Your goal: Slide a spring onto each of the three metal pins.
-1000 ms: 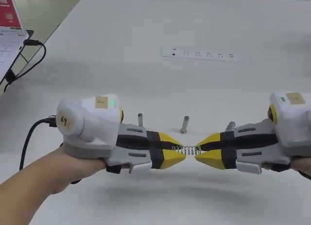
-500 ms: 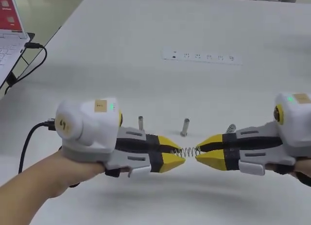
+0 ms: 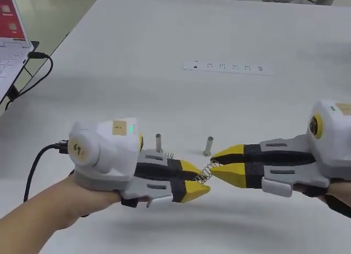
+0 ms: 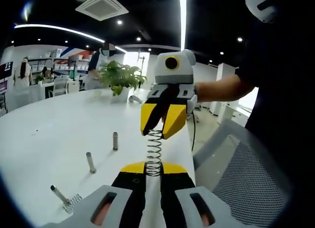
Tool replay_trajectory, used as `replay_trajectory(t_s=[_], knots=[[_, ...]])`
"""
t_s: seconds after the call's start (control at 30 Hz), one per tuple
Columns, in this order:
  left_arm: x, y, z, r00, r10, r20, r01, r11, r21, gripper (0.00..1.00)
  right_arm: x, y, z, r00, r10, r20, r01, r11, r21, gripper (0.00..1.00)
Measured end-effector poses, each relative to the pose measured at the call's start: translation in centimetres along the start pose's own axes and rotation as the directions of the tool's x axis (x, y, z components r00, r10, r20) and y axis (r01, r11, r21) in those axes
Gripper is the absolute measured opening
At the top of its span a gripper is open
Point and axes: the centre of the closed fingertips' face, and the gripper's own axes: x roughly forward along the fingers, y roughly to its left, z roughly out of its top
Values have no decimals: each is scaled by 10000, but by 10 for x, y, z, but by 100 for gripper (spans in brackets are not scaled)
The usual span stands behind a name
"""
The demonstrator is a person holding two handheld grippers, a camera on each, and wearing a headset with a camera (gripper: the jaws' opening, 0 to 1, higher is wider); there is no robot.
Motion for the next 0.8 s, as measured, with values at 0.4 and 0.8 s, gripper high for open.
replay_trajectory(t_s=[0.4,0.8], knots=[[2,-3,-1,10000,-74,-51,74,9998,173,2,13,7,3,9997,25,247,4,9933,-1154,8],[2,0,8,9997,-32,253,29,9999,105,2,11,2,1,9998,-221,28,223,9897,-1413,8]])
